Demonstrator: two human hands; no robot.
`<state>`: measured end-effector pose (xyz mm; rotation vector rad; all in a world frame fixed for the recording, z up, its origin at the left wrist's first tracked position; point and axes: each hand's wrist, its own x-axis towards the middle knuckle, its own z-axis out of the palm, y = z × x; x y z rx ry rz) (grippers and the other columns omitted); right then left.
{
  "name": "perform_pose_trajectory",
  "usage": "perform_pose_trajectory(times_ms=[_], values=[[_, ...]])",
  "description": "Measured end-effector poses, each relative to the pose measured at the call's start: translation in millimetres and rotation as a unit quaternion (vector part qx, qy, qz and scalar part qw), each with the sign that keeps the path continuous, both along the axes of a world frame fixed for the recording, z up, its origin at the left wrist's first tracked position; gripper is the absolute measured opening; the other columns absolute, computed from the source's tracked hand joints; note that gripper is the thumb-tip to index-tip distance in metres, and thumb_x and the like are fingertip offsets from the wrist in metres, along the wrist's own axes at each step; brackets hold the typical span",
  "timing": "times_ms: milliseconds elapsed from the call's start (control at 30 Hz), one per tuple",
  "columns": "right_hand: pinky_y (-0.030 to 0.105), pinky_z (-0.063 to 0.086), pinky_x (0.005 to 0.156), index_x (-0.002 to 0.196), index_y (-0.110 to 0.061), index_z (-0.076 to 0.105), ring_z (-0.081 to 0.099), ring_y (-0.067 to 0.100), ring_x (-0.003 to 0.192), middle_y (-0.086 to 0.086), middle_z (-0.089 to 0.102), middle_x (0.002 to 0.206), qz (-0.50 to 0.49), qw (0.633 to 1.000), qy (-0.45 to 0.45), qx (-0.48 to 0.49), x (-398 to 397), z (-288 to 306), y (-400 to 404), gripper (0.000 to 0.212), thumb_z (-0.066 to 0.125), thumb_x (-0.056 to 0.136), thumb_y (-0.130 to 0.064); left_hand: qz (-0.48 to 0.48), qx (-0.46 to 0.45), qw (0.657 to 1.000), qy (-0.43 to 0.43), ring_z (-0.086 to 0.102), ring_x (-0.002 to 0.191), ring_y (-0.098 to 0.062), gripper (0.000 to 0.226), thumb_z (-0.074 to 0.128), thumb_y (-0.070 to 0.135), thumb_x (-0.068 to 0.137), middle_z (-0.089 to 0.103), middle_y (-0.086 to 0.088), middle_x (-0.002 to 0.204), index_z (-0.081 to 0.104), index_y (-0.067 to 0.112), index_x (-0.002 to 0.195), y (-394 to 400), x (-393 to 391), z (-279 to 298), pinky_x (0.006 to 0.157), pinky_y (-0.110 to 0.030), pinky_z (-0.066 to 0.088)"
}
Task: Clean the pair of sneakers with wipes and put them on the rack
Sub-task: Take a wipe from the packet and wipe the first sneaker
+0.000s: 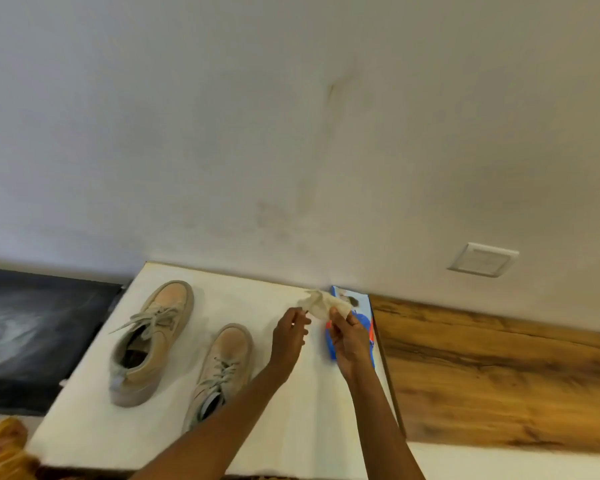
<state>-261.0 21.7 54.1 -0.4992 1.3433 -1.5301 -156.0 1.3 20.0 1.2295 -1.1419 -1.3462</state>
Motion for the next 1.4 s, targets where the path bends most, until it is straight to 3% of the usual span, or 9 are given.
perform_pose_trajectory(times_ms=[133, 433, 533, 600, 700, 867, 1000, 1200, 1400], values=[[0.030, 0.043, 0.082, 0.109, -0.012, 0.060, 0.056, 0.013, 0.093, 0.000, 0.063, 0.100, 0.036, 0.993, 0.096, 0.050, 49.0, 17.9, 36.7, 0.025, 0.065, 0.087, -0.021, 0.039, -0.005, 0.999, 0.024, 0.057, 0.087, -0.019, 0.012, 0.048, 0.024, 0.096, 0.059, -0.003, 0.100, 0.052, 0.018, 0.106, 29.5, 55.9, 35.3, 0.068, -0.028, 0.048], [0.030, 0.054, 0.070, 0.097, -0.010, 0.053, 0.060, 0.019, 0.084, 0.008, 0.060, 0.097, 0.001, 1.000, 0.006, 0.025, 120.3, 21.8, 82.1, 0.004, 0.053, 0.093, -0.010, -0.013, -0.023, 0.885, -0.465, 0.047, 0.115, -0.026, 0.051, 0.063, 0.030, 0.085, 0.040, -0.009, 0.127, 0.043, 0.015, 0.129, 85.4, 166.5, 24.8, 0.083, -0.033, 0.045], [0.025, 0.049, 0.064, 0.106, -0.010, 0.054, 0.058, 0.020, 0.088, 0.008, 0.059, 0.101, -0.026, 0.997, 0.053, 0.039, 131.0, 12.9, 91.7, 0.017, 0.059, 0.090, -0.013, -0.064, 0.032, 0.896, -0.439, 0.055, 0.106, -0.025, 0.049, 0.067, 0.032, 0.082, 0.046, -0.009, 0.120, 0.048, 0.011, 0.121, 104.3, 184.3, 10.6, 0.076, -0.029, 0.044], [0.027, 0.049, 0.066, 0.097, -0.014, 0.059, 0.057, 0.021, 0.089, 0.006, 0.060, 0.095, -0.033, 0.994, 0.094, 0.042, 136.0, 9.7, 98.8, 0.008, 0.060, 0.089, -0.016, -0.069, 0.014, 0.910, -0.409, 0.061, 0.087, -0.022, 0.018, 0.067, 0.027, 0.081, 0.059, -0.005, 0.091, 0.059, 0.013, 0.088, 112.0, 189.2, 5.9, 0.060, -0.022, 0.042], [0.029, 0.043, 0.065, 0.078, -0.012, 0.061, 0.050, 0.020, 0.076, 0.007, 0.056, 0.079, -0.038, 0.987, 0.152, 0.033, 137.6, 5.9, 109.3, 0.013, 0.057, 0.090, -0.015, -0.093, -0.025, 0.895, -0.435, 0.057, 0.068, -0.022, 0.029, 0.060, 0.016, 0.082, 0.049, 0.000, 0.057, 0.047, 0.016, 0.056, 111.1, 192.2, 12.7, 0.048, -0.022, 0.033], [0.027, 0.041, 0.063, 0.086, -0.005, 0.065, 0.051, 0.017, 0.070, 0.005, 0.060, 0.077, -0.028, 0.973, 0.225, 0.039, 140.2, -11.8, 119.7, 0.015, 0.061, 0.088, -0.019, -0.180, -0.092, 0.826, -0.526, 0.061, 0.093, -0.025, 0.024, 0.053, 0.022, 0.091, 0.065, -0.011, 0.100, 0.067, 0.005, 0.101, 89.8, 218.1, 20.2, 0.072, -0.030, 0.043], [0.034, 0.045, 0.069, 0.090, -0.010, 0.058, 0.055, 0.023, 0.078, 0.006, 0.060, 0.085, -0.041, 0.954, 0.286, 0.082, 151.2, -33.5, 123.8, 0.015, 0.056, 0.090, -0.025, -0.094, -0.206, 0.846, -0.483, 0.057, 0.101, -0.024, 0.039, 0.060, 0.020, 0.089, 0.054, -0.010, 0.117, 0.054, 0.010, 0.127, 98.8, 232.3, 8.7, 0.084, -0.034, 0.047], [0.037, 0.047, 0.078, 0.094, -0.013, 0.059, 0.055, 0.024, 0.087, 0.007, 0.061, 0.095, -0.106, 0.964, 0.225, 0.091, 169.0, -32.8, 121.0, 0.010, 0.049, 0.093, -0.015, -0.037, -0.354, 0.764, -0.539, 0.059, 0.075, -0.018, 0.019, 0.077, 0.024, 0.073, 0.066, -0.005, 0.088, 0.072, 0.011, 0.086, 150.3, 225.0, -15.5, 0.054, -0.024, 0.048], [0.035, 0.050, 0.083, 0.100, -0.012, 0.066, 0.058, 0.021, 0.090, 0.003, 0.064, 0.097, -0.095, 0.963, 0.248, 0.051, 161.9, -24.6, 129.6, 0.014, 0.056, 0.091, -0.015, -0.073, -0.244, 0.843, -0.474, 0.051, 0.097, -0.023, 0.020, 0.058, 0.016, 0.089, 0.060, -0.009, 0.103, 0.069, 0.006, 0.102, 150.2, 216.3, -11.7, 0.076, -0.033, 0.048]])
